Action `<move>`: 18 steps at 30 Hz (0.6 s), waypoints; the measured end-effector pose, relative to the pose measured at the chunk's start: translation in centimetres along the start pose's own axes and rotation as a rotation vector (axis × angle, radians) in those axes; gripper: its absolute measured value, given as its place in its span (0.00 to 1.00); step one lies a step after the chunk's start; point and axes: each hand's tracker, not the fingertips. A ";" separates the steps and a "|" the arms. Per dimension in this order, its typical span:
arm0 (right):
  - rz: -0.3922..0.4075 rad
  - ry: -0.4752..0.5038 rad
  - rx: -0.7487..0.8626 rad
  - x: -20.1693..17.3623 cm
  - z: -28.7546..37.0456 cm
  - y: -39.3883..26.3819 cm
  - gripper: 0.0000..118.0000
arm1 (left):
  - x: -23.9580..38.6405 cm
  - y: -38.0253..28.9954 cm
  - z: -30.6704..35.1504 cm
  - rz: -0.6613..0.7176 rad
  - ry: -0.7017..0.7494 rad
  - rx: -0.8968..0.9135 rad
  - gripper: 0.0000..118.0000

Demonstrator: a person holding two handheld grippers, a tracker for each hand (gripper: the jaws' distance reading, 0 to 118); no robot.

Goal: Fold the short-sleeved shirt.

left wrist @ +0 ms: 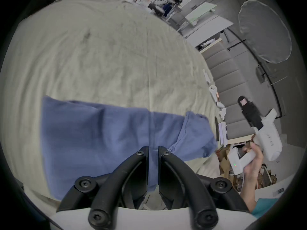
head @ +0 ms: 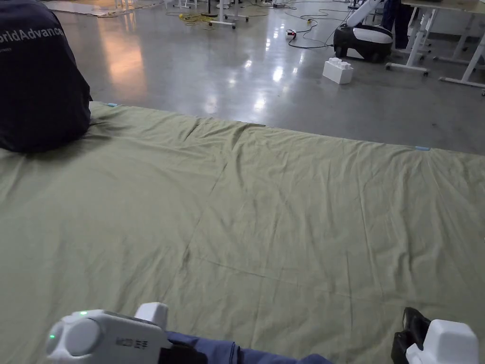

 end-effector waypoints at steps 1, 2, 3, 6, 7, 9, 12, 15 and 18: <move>0.001 0.001 0.006 0.0 0.0 0.2 0.01 | -1.1 0.3 1.0 -0.002 0.004 0.009 0.10; 0.001 0.002 0.010 -0.1 0.0 0.3 0.01 | -2.0 0.5 1.7 0.003 0.015 0.019 0.10; 0.000 0.002 0.015 -0.2 -0.1 0.5 0.01 | -3.0 0.7 2.7 0.012 0.028 0.043 0.10; 0.001 0.005 0.019 -0.4 -0.2 0.8 0.01 | -6.3 1.1 4.6 0.043 0.026 0.086 0.11; 0.003 0.006 0.020 -0.4 -0.3 0.9 0.01 | -7.3 1.0 5.0 0.061 0.008 0.093 0.14; 0.009 0.005 0.020 -0.6 -0.4 1.0 0.01 | -9.5 1.0 5.2 0.100 -0.025 0.084 0.32; 0.012 0.005 0.015 -0.9 -0.4 1.0 0.01 | -12.5 0.5 4.4 0.130 -0.041 0.073 0.69; 0.016 0.002 0.010 -1.1 -0.3 1.1 0.01 | -14.7 -0.3 2.9 0.217 -0.136 0.049 0.69; 0.003 0.003 -0.003 -1.2 -0.3 1.0 0.01 | -16.3 -1.5 0.7 0.289 -0.237 0.034 0.69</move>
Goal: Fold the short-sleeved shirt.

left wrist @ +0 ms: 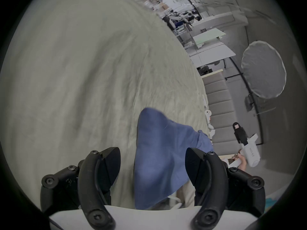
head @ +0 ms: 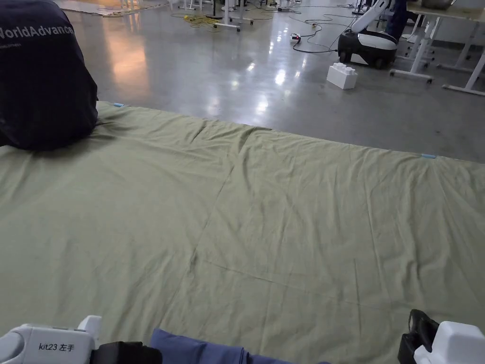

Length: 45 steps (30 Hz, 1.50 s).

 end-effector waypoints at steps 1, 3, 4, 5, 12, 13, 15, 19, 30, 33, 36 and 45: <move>0.000 -0.003 -0.002 -0.1 0.1 0.0 0.01 | 1.8 -1.0 0.3 0.005 -0.053 0.024 0.69; 0.001 -0.006 -0.008 -0.2 0.1 -0.1 0.01 | 1.8 -1.2 -0.2 0.054 -0.143 0.044 0.69; -0.002 -0.006 -0.011 -0.2 0.1 -0.1 0.01 | 1.8 -1.5 -0.8 0.083 -0.169 0.033 0.68; -0.003 -0.005 -0.013 -0.3 0.1 -0.2 0.01 | -0.8 -0.7 -2.0 0.086 -0.182 0.012 0.68; 0.010 -0.003 -0.019 -0.7 0.3 -0.1 0.01 | 0.3 -1.3 -3.5 -0.102 0.139 -0.009 0.15; 0.012 -0.002 -0.017 -0.8 0.3 0.0 0.01 | -1.0 -0.7 -3.8 -0.078 0.078 0.003 0.15; 0.016 -0.002 -0.016 -0.8 0.4 0.1 0.01 | -0.6 -0.2 -3.6 -0.068 0.099 0.007 0.14; 0.020 0.001 -0.014 -0.8 0.4 0.2 0.01 | 2.0 0.3 -2.6 -0.159 0.145 0.011 0.11; 0.023 0.011 -0.001 -0.6 0.3 0.4 0.01 | 9.1 3.6 6.4 -0.212 0.252 0.080 0.10; 0.020 0.018 0.003 -0.7 0.3 0.3 0.01 | 10.7 3.8 7.9 -0.247 0.407 0.100 0.10; 0.015 0.027 0.002 -0.8 0.2 0.1 0.01 | 12.2 3.7 7.9 -0.247 0.515 0.088 0.10; -0.003 0.038 -0.006 -0.9 -0.1 -0.3 0.01 | 17.7 -0.2 2.4 -0.335 0.596 0.020 0.10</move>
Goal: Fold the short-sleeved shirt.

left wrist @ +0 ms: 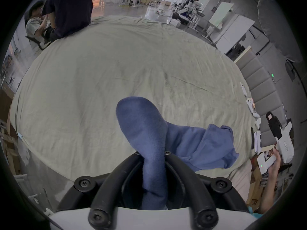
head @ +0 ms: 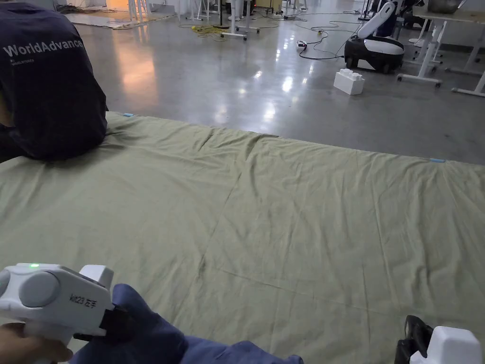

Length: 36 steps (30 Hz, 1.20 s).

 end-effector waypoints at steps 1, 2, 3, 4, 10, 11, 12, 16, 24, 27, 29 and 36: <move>0.000 0.001 -0.001 0.0 0.0 0.0 0.01 | 0.6 0.1 0.4 0.009 -0.014 0.007 0.10; 0.000 0.001 -0.001 0.1 0.0 0.0 0.01 | 1.3 0.0 0.5 0.006 -0.028 0.008 0.10; -0.001 0.000 0.000 0.1 0.0 -0.1 0.01 | 2.3 -0.1 0.6 -0.005 -0.034 0.007 0.10; -0.002 -0.001 -0.002 0.1 0.0 -0.1 0.01 | 2.5 0.2 0.6 -0.012 -0.034 0.004 0.10; -0.014 0.001 -0.009 0.2 -0.1 -0.5 0.01 | 5.0 0.8 -1.7 -0.046 -0.054 -0.026 0.10; -0.016 0.001 -0.010 0.3 -0.1 -0.6 0.01 | 5.7 0.7 -2.2 -0.057 -0.051 -0.030 0.10; -0.017 0.001 -0.012 0.3 -0.1 -0.6 0.01 | 6.4 0.7 -3.1 -0.065 -0.043 -0.039 0.10; -0.022 -0.003 -0.018 0.5 0.0 -0.9 0.01 | 9.6 0.6 -5.1 -0.072 -0.065 -0.071 0.10; -0.030 -0.018 -0.031 1.2 0.2 -1.5 0.01 | 15.1 -0.2 -8.7 -0.121 -0.033 -0.103 0.11; -0.035 -0.022 -0.035 1.3 0.2 -1.7 0.01 | 16.2 -0.5 -10.1 -0.123 -0.023 -0.108 0.11; -0.037 -0.023 -0.039 1.4 0.2 -1.8 0.01 | 16.7 -0.9 -11.0 -0.122 -0.016 -0.116 0.11; -0.037 -0.028 -0.047 1.6 0.2 -2.0 0.01 | 15.2 -0.6 -9.3 -0.031 -0.162 -0.115 0.34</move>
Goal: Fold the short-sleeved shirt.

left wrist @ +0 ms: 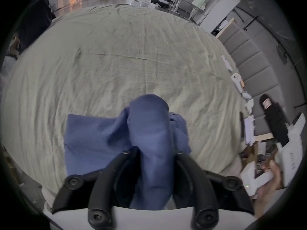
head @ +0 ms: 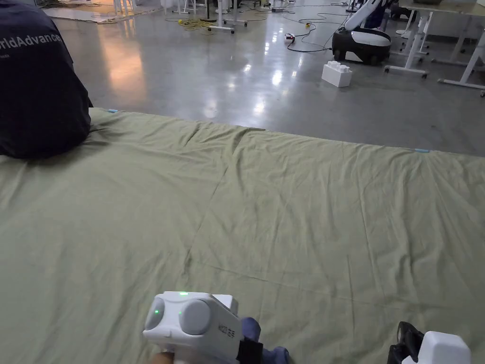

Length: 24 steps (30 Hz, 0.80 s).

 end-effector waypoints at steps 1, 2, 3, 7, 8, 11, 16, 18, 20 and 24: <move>0.001 -0.001 -0.001 0.0 0.0 0.0 0.01 | -0.3 0.1 0.9 0.006 -0.030 0.016 0.42; 0.000 -0.002 -0.001 0.1 0.0 0.0 0.01 | -0.5 0.1 1.7 0.002 -0.057 0.030 0.48; 0.000 -0.003 -0.001 0.1 0.0 0.0 0.01 | -0.9 0.1 2.6 0.001 -0.081 0.050 0.52; -0.001 -0.003 -0.001 0.1 -0.1 0.1 0.01 | -2.4 0.2 4.8 0.038 -0.135 0.119 0.54; -0.001 -0.002 -0.001 0.1 -0.1 0.1 0.01 | -2.5 0.1 4.9 0.041 -0.131 0.121 0.54; 0.003 0.001 -0.001 -0.1 -0.1 0.0 0.01 | -2.7 -0.7 3.1 0.033 -0.078 0.093 0.35; 0.003 0.003 -0.007 -0.2 -0.2 -0.1 0.01 | -2.1 -2.1 -1.2 0.066 -0.174 -0.017 0.11; 0.005 0.003 -0.010 -0.2 -0.1 -0.1 0.01 | -1.6 -2.6 -2.1 0.055 -0.165 -0.006 0.11; 0.006 0.002 -0.011 -0.1 -0.1 -0.2 0.01 | -0.8 -2.9 -2.7 0.037 -0.162 0.000 0.10; 0.007 0.000 -0.012 -0.1 -0.2 -0.2 0.01 | -0.8 -3.1 -4.7 0.063 -0.138 0.022 0.10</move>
